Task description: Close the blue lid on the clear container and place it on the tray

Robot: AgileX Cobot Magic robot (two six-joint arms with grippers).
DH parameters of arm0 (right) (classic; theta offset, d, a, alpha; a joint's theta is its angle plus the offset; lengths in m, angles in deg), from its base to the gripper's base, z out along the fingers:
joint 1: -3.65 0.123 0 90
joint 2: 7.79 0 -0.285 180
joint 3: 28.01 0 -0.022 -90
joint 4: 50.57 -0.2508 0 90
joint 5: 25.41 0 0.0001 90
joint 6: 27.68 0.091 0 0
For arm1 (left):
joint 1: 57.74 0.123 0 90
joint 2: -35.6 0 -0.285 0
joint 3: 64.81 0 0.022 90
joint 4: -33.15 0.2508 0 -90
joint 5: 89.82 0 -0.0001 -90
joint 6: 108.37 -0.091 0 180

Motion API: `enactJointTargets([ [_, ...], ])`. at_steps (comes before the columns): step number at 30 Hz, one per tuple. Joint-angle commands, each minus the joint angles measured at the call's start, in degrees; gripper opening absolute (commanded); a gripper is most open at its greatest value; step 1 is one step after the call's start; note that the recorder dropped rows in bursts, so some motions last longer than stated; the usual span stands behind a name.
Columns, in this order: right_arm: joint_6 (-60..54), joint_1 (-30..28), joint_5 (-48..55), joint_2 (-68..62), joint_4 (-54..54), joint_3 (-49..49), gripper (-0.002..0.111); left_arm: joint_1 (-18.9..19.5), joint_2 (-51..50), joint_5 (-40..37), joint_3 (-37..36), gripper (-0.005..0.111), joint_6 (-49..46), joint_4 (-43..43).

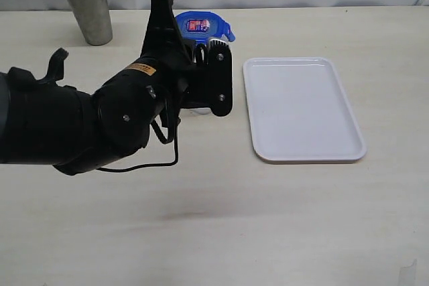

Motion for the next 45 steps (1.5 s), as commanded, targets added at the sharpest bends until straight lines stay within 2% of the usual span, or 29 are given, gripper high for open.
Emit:
enactJointTargets([
  [1,0.0,-0.3,-0.5,0.2,-0.1,0.1,0.004,-0.1,0.5,-1.0,0.0,0.000,-1.8,-0.5],
  [18,0.0,-0.3,-0.5,0.2,-0.1,0.1,0.004,-0.1,0.5,-1.1,0.0,0.000,-1.8,0.8],
  [22,0.0,-0.3,-0.5,0.2,-0.1,0.1,0.004,-0.1,0.5,-3.8,0.0,0.000,-1.8,1.1],
  [28,0.0,-0.3,-0.5,0.2,-0.1,0.1,0.004,-0.1,0.5,-0.5,0.0,0.000,-1.8,1.1],
  [45,0.0,-0.3,-0.5,0.2,-0.1,0.1,0.004,-0.1,0.5,-0.6,0.0,0.000,-1.8,0.6],
])
